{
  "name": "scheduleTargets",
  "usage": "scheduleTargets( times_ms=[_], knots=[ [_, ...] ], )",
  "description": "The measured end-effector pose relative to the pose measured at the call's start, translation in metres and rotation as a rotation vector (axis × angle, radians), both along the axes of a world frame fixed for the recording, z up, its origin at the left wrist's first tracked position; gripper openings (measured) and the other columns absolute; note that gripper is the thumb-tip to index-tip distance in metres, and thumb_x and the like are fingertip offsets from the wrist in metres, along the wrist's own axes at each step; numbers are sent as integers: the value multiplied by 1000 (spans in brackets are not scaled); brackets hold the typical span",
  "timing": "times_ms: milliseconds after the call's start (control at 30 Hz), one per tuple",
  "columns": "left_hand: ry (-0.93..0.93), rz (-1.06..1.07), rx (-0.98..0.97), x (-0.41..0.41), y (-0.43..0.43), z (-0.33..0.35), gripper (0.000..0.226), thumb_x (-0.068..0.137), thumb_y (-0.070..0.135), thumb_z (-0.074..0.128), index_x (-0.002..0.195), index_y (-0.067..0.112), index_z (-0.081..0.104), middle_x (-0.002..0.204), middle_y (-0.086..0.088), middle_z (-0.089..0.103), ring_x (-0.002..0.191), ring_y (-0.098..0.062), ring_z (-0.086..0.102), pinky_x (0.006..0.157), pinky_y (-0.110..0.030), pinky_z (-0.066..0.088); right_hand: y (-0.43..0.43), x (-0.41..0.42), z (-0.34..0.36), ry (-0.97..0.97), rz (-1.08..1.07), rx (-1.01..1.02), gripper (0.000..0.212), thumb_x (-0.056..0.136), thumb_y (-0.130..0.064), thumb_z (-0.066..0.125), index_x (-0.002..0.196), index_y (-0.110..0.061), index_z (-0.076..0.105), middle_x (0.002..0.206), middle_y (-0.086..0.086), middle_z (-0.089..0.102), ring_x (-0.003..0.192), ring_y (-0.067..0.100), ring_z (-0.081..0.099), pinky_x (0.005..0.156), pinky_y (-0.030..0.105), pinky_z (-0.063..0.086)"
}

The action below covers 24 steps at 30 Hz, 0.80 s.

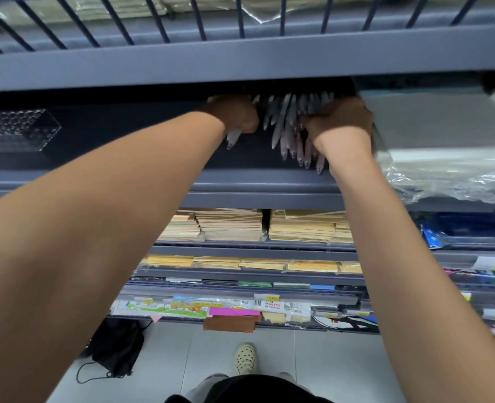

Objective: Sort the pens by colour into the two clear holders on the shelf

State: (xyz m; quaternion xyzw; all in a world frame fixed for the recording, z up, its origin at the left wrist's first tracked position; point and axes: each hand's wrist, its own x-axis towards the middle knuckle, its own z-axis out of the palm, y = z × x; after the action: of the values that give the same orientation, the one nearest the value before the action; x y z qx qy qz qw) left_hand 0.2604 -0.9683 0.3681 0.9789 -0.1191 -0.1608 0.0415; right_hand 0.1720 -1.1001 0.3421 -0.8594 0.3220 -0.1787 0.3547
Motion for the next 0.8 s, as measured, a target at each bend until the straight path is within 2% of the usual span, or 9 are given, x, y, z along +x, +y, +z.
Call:
scheduleTargets(
  times_ms=[67,133,200,233,333,400,500,633,800],
  knots=[
    [27,17,41,1,4,0,41,94,16,44,72,-9,68,84,-21,69,72,-33,61,74,-28,50,-2,-4,-1,-24,-3,64,24,87,-29,64,102,-13,73,108,7,72,105,25,67,72,17,41],
    [20,63,6,1,9,0,44,92,19,44,73,-9,72,71,-21,67,77,-36,63,78,-30,52,-2,-8,-3,-83,10,104,16,87,-23,61,90,-13,73,99,8,74,96,26,70,74,21,49],
    [8,75,-48,1,13,0,44,88,20,44,67,-6,71,62,-17,64,72,-34,62,63,-26,47,0,-13,-4,-177,20,201,15,89,-16,57,80,-16,68,87,10,74,81,30,70,74,33,57],
    [6,69,-71,3,15,-1,43,86,21,44,63,-4,70,57,-15,63,67,-32,62,56,-25,44,2,-15,-5,-245,36,309,16,90,-13,55,77,-15,65,77,9,72,68,29,68,66,36,57],
    [43,102,-288,5,23,-7,37,80,22,51,51,1,61,39,-10,57,43,-21,56,42,-19,36,5,-29,-6,-431,120,615,7,90,-6,61,85,-10,63,52,-2,62,38,16,56,44,27,49],
    [67,147,-479,3,29,-14,25,76,23,59,59,5,60,44,-10,60,40,-18,53,44,-15,37,6,-40,-6,-490,162,725,10,87,-5,67,96,-1,65,54,0,63,40,17,58,45,26,49],
    [132,264,-746,-13,43,-26,13,71,21,65,68,9,63,55,-8,64,56,-22,61,66,-31,52,8,-60,-9,-506,224,796,25,87,-6,68,109,2,62,57,0,67,48,18,61,49,26,50],
    [284,358,-1023,-60,75,-35,9,74,15,69,69,11,63,55,-2,61,46,-16,56,43,-21,45,15,-94,-22,-474,379,868,35,89,-10,67,122,-4,56,70,0,65,49,17,57,50,27,49],
    [462,337,-1415,-135,114,-53,20,79,12,65,97,9,56,64,-2,53,52,-15,49,46,-24,42,30,-126,-43,-371,560,934,29,89,-11,64,117,-18,68,79,-1,60,52,16,52,49,24,48]
  ],
)
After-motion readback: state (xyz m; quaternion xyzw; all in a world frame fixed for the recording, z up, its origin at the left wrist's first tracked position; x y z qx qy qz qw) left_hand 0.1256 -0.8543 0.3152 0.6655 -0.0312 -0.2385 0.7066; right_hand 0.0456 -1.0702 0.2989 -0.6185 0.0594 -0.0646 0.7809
